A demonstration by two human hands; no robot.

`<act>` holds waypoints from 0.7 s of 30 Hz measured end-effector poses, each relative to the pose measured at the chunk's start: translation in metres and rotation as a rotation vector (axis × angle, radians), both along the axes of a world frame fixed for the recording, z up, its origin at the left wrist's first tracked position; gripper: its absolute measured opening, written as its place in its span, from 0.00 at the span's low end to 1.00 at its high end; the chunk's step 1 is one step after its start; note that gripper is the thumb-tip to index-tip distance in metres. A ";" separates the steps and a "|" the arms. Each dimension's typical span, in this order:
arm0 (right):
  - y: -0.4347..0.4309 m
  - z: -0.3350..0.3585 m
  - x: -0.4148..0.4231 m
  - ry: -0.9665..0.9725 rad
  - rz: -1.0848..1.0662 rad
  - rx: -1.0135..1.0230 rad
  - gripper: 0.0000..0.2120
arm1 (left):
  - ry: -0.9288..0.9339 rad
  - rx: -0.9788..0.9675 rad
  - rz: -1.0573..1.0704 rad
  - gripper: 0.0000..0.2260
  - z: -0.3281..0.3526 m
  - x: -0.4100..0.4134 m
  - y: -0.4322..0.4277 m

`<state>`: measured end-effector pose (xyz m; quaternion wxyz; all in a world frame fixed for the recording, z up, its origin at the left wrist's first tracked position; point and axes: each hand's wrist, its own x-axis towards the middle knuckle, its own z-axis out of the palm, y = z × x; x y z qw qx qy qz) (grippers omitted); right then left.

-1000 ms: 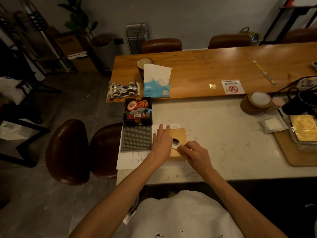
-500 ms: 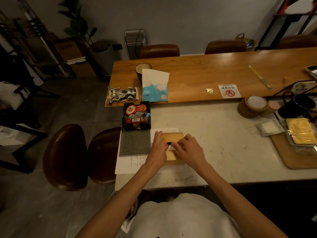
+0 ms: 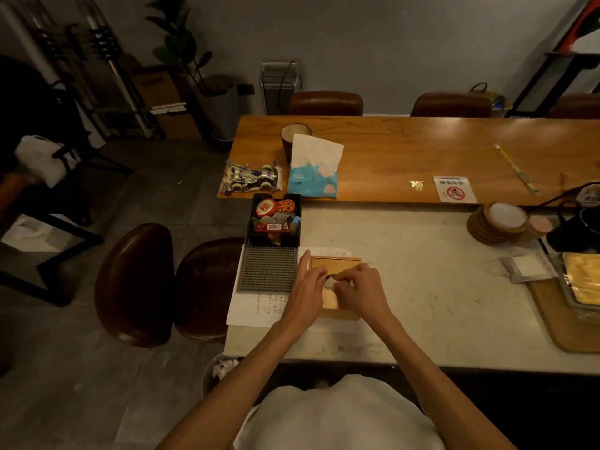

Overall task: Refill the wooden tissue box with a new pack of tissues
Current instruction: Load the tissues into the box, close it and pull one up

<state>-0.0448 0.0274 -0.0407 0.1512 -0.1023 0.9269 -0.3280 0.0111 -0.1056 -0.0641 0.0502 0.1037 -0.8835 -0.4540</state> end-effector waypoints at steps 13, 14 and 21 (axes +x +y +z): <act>0.010 -0.012 0.023 0.177 -0.037 -0.145 0.08 | -0.113 0.010 -0.156 0.09 -0.001 -0.002 -0.013; 0.012 -0.012 0.024 0.197 -0.041 -0.160 0.08 | -0.141 0.012 -0.177 0.09 0.001 -0.003 -0.013; 0.003 -0.013 -0.005 0.171 -0.065 -0.230 0.07 | -0.216 0.055 -0.129 0.11 0.013 -0.022 -0.012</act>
